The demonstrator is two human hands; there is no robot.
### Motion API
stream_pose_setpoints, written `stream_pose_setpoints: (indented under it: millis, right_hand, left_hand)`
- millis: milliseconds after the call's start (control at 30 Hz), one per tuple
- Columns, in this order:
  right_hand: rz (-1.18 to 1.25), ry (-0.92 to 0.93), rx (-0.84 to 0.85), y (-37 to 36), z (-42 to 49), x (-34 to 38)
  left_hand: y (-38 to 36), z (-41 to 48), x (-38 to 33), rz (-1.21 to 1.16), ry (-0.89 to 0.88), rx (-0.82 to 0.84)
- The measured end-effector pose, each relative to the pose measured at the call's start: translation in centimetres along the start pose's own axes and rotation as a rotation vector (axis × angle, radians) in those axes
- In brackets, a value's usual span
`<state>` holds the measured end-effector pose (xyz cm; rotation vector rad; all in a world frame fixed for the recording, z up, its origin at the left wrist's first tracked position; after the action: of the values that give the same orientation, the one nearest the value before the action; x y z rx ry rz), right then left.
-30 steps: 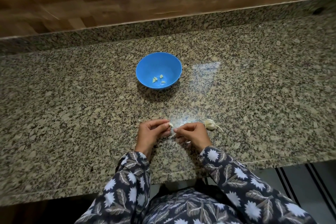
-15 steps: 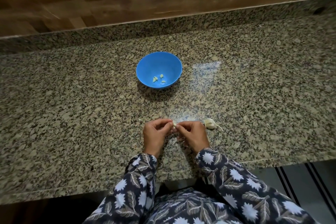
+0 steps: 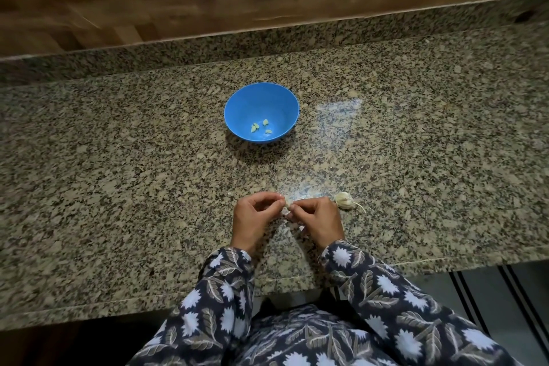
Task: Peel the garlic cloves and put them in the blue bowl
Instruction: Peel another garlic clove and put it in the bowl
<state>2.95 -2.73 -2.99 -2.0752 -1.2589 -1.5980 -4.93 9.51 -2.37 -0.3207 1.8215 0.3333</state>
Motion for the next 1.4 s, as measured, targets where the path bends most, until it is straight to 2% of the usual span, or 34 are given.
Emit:
stream_pose_setpoints:
  millis: [133, 233, 367, 500, 633, 733, 867, 933, 1400]
  right_hand:
    - [0.190, -0.027, 0.059, 0.3, -0.2, 0.3]
    - [0.417, -0.074, 0.116, 0.3, -0.5, 1.0]
    - [0.597, -0.159, 0.191, 0.1, -0.8, 1.4]
    - [0.723, -0.234, 0.243, 0.1, -0.9, 1.6]
    - [0.759, -0.252, 0.185, 0.1, -0.9, 1.8]
    - [0.602, -0.214, 0.085, 0.1, -0.9, 1.5]
    - [0.022, 0.013, 0.013, 0.3, -0.8, 1.3]
    - [-0.166, 0.096, 0.016, 0.1, -1.0, 1.5]
    - [-0.247, 0.086, -0.061, 0.2, -0.9, 1.7]
  left_hand:
    - [0.2, 0.1, -0.4, -0.033, 0.004, 0.052]
    - [0.1, 0.0, -0.6, -0.210, 0.063, 0.053]
    - [-0.2, -0.2, -0.5, -0.396, 0.111, 0.073]
    - [-0.2, -0.1, -0.4, -0.503, 0.112, 0.026]
    - [-0.2, -0.1, -0.2, -0.573, 0.114, -0.005]
    - [-0.3, -0.1, -0.3, -0.596, 0.121, -0.019]
    - [-0.6, -0.1, -0.5, -0.489, 0.107, -0.047]
    - [-0.8, -0.1, -0.7, -0.461, 0.097, -0.051]
    - [-1.1, -0.3, -0.8, -0.298, 0.055, -0.048]
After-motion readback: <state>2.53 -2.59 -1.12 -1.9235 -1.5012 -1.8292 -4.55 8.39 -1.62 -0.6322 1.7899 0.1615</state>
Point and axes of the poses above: each hand's wrist, its own z-axis towards the middle knuckle, its own y-axis out of the back of the hand, x = y × z, the point moved 1 cm from there along z, towards the middle knuckle, and after that the axes turned 13 degrees about x, right-handed, at the moved point
